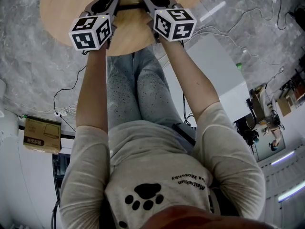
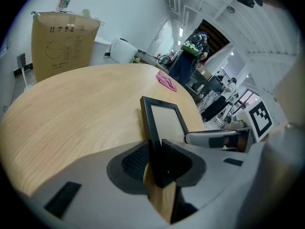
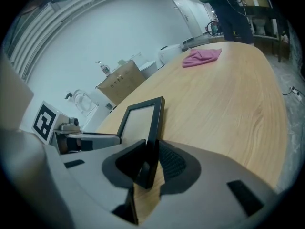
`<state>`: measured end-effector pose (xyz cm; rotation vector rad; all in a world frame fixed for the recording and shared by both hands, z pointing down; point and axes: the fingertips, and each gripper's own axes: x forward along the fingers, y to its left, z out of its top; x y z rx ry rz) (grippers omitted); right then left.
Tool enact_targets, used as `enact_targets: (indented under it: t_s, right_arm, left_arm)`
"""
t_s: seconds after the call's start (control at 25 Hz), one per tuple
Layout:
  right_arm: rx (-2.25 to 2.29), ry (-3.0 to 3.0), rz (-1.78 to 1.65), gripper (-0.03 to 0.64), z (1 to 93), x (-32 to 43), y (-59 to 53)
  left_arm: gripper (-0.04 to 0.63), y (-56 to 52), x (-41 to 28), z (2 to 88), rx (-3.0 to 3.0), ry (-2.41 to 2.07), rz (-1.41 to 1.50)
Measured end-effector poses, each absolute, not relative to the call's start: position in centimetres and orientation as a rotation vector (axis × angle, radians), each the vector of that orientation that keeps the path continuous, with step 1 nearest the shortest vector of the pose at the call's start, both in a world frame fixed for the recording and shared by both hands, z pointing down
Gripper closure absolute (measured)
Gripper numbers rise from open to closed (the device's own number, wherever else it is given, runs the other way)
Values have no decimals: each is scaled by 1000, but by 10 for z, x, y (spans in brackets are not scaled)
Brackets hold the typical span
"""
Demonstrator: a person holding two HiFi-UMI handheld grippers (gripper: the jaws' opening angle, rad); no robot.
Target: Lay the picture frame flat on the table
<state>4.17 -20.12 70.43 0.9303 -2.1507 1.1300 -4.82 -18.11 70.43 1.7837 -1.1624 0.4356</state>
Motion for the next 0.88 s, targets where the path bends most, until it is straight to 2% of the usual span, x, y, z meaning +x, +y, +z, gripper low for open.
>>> enact_targets:
  t_s: [0.88]
  right_arm:
    - [995, -2065, 1101, 525, 708, 43, -200]
  left_arm:
    - [492, -179, -57, 697, 1781, -1286, 432]
